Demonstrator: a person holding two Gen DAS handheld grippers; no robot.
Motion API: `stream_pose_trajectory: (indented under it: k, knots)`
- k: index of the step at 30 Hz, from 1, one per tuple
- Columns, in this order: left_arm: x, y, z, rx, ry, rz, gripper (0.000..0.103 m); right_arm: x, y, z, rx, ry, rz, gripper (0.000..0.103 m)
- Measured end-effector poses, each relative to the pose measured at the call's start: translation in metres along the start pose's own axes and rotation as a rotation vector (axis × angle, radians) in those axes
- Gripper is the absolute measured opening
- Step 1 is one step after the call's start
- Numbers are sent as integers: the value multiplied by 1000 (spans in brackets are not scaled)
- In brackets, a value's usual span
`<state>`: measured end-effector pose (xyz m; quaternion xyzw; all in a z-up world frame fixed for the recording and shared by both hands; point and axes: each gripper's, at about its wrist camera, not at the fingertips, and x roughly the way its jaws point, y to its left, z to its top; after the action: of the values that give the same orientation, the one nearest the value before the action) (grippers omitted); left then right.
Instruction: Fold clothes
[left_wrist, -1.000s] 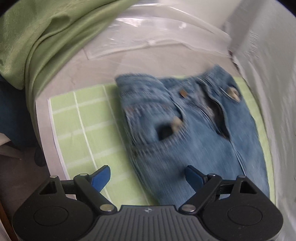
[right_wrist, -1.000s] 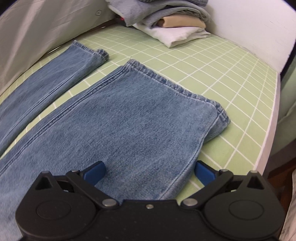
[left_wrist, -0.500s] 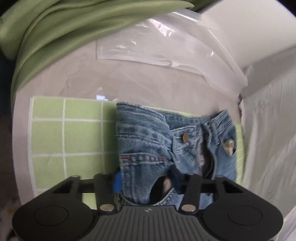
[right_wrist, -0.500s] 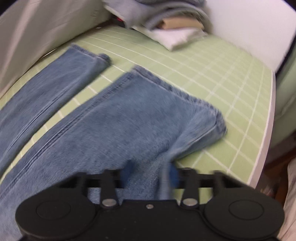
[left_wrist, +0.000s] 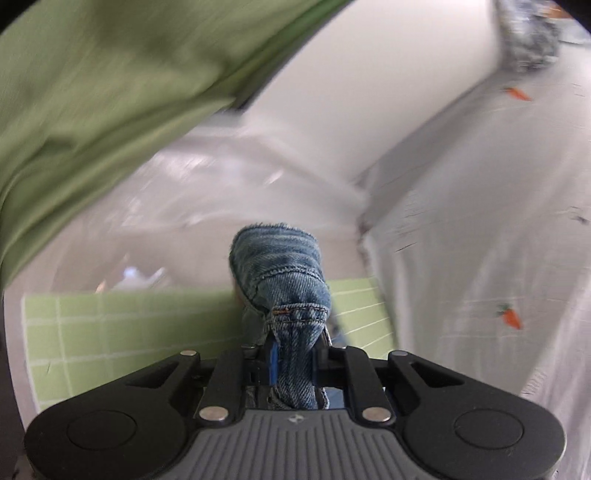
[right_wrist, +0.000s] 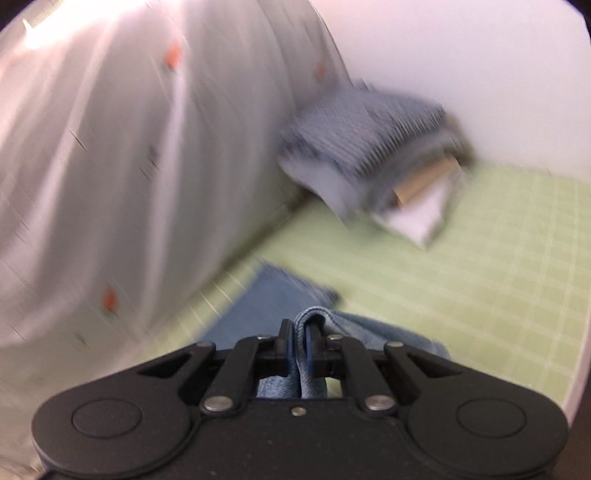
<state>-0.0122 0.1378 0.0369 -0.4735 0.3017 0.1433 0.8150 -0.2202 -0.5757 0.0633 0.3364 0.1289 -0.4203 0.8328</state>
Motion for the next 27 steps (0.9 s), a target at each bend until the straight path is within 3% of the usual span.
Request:
stream_pose_trajectory:
  k: [2, 4, 8, 15, 19, 23, 25, 26, 27]
  knots:
    - [0, -14, 1, 35, -32, -1, 17, -1, 14, 10, -58, -43, 32, 7]
    - [11, -20, -2, 47, -41, 34, 17, 16, 19, 8, -115, -48, 8, 7]
    - [40, -23, -14, 46, -23, 111, 17, 53, 11, -5, -4, 14, -34, 7]
    - [74, -37, -24, 78, -24, 172, 17, 109, 43, -6, -74, 72, -82, 7]
    - [103, -49, -20, 70, -15, 167, 17, 144, 59, 0, -78, 97, -106, 7]
    - [160, -80, -17, 56, 21, 142, 17, 202, 86, 9, -43, 134, -102, 7]
    - [191, -103, -21, 97, 12, 157, 26, 239, 108, 13, -61, 150, -83, 8]
    - [204, -115, -23, 118, 2, 171, 32, 258, 119, 13, -86, 141, -70, 15]
    - [218, -126, -25, 139, -8, 185, 44, 274, 130, 13, -125, 134, -70, 32]
